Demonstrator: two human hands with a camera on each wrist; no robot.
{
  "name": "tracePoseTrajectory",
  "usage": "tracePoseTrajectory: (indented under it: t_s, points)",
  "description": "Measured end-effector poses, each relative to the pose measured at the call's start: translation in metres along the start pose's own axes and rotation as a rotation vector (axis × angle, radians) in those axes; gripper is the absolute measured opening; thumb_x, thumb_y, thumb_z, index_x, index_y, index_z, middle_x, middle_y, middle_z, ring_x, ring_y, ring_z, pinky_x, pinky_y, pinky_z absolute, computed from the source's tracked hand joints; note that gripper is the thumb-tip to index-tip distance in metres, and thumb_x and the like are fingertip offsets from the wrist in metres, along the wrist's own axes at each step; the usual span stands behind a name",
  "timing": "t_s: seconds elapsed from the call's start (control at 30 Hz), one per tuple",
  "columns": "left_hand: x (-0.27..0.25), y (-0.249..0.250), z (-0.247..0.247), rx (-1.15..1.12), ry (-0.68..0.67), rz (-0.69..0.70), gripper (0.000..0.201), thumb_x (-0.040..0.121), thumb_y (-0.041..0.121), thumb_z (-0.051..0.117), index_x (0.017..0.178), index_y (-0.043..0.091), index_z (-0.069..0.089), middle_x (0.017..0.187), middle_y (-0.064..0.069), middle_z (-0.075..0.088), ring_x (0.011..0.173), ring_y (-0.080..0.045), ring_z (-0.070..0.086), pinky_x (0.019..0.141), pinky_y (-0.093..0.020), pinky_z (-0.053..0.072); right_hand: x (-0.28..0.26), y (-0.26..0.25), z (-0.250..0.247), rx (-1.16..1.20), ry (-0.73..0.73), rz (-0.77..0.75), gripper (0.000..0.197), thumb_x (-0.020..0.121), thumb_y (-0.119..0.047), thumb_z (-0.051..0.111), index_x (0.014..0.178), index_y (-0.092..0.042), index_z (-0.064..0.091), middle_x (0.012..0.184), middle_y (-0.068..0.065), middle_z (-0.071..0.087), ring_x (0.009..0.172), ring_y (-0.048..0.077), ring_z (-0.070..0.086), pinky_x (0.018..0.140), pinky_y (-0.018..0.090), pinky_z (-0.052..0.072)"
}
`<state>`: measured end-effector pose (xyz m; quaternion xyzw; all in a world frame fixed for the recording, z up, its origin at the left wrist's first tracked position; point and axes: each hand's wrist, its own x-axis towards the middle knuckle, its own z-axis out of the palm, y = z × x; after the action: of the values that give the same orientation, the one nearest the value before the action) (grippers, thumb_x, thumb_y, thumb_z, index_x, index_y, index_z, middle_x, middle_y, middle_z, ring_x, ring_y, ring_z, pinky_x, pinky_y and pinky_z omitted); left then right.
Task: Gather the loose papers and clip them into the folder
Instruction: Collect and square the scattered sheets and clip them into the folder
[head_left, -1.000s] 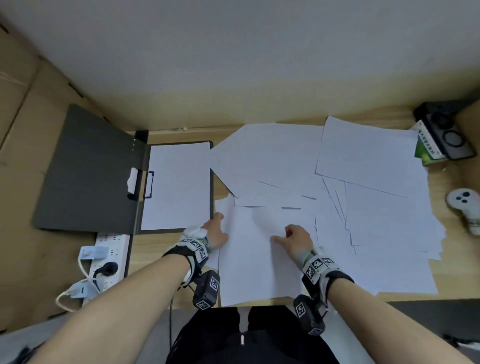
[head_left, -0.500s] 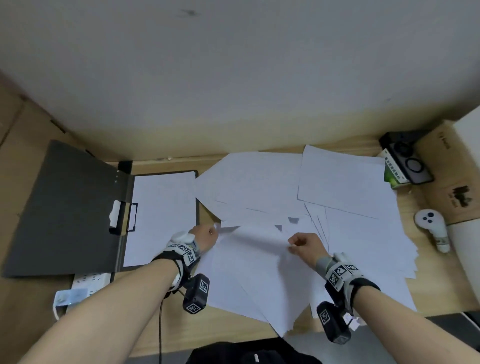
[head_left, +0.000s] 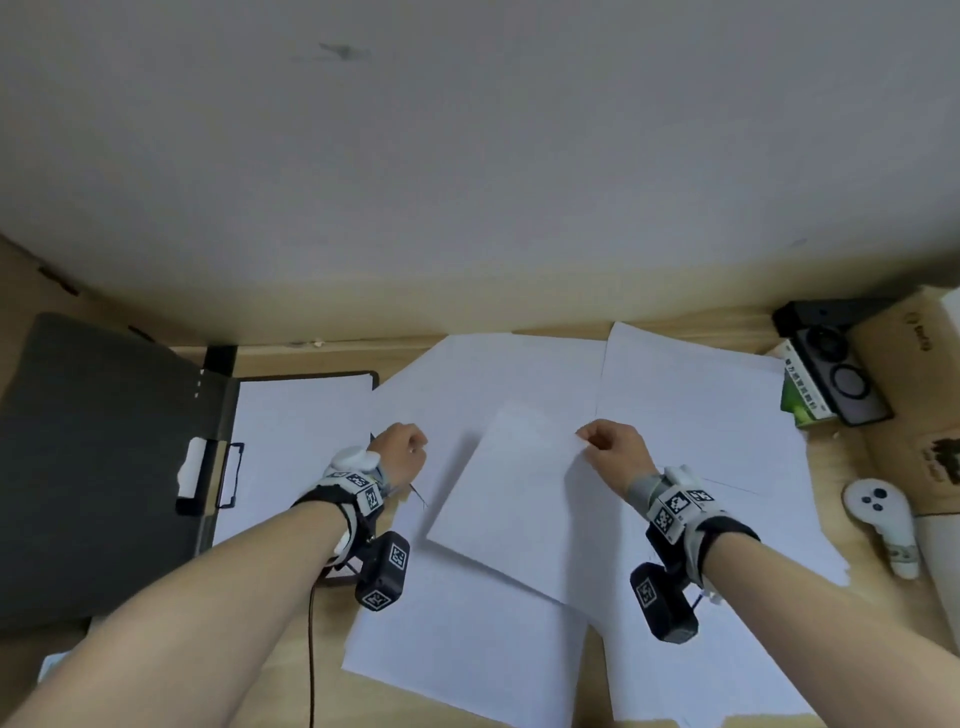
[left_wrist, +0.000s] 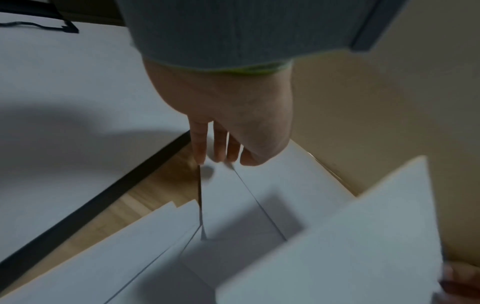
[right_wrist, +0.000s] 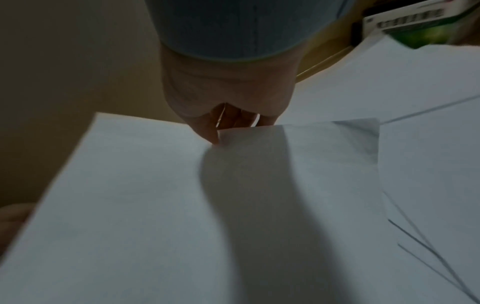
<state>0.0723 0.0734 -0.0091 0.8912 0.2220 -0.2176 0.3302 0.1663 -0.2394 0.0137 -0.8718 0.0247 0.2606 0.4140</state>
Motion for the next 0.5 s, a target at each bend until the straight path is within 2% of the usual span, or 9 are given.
tracePoseTrajectory:
  t_s: [0.13,0.23,0.33,0.37,0.43,0.5]
  points:
    - [0.014,-0.008,-0.004,0.009,0.069,0.058,0.029,0.09,0.008,0.053,0.118,0.01,0.059,0.122,-0.007,0.054,0.114,-0.025,0.057,0.096,-0.032,0.046,0.036,-0.023,0.002,-0.162,0.032,-0.08,0.024,0.085,-0.006,0.057,0.093,-0.022,0.073,0.086,-0.001,0.072,0.081,0.019,0.067,0.068,0.026,0.049]
    - [0.038,-0.004,-0.012,0.04,0.153,0.04,0.038,0.088,0.005,0.056,0.126,0.008,0.057,0.131,-0.01,0.051,0.122,-0.026,0.05,0.104,-0.035,0.041,0.073,-0.037,0.007,-0.251,0.017,-0.118,0.025,0.087,-0.007,0.056,0.099,-0.021,0.072,0.098,0.0,0.074,0.092,0.019,0.068,0.072,0.024,0.047]
    - [0.063,-0.001,-0.02,0.085,0.191,-0.003,0.048,0.086,0.01,0.061,0.133,0.008,0.051,0.137,-0.011,0.045,0.127,-0.029,0.045,0.106,-0.036,0.039,0.108,-0.045,0.011,-0.335,-0.044,-0.174,0.029,0.084,-0.006,0.06,0.11,-0.018,0.068,0.116,0.003,0.067,0.108,0.023,0.063,0.082,0.026,0.047]
    - [0.073,0.0,-0.022,0.106,0.184,-0.033,0.052,0.086,0.014,0.063,0.135,0.009,0.048,0.138,-0.011,0.043,0.127,-0.03,0.043,0.106,-0.037,0.039,0.122,-0.047,0.013,-0.408,-0.078,-0.186,0.038,0.081,-0.011,0.067,0.119,-0.018,0.063,0.123,0.005,0.06,0.115,0.027,0.057,0.088,0.03,0.047]
    - [0.081,0.005,-0.024,0.17,0.166,-0.085,0.062,0.083,0.026,0.069,0.137,0.01,0.044,0.139,-0.011,0.038,0.127,-0.031,0.04,0.103,-0.037,0.04,0.136,-0.048,0.016,-0.608,-0.148,-0.158,0.074,0.071,-0.03,0.081,0.136,-0.019,0.047,0.136,0.007,0.043,0.125,0.031,0.042,0.097,0.039,0.045]
    - [0.09,0.009,-0.026,0.271,0.133,-0.132,0.073,0.079,0.036,0.073,0.138,0.01,0.04,0.137,-0.013,0.037,0.126,-0.031,0.038,0.1,-0.039,0.043,0.148,-0.05,0.02,-0.727,-0.133,-0.131,0.095,0.061,-0.043,0.086,0.14,-0.02,0.038,0.135,0.006,0.039,0.123,0.031,0.038,0.097,0.043,0.043]
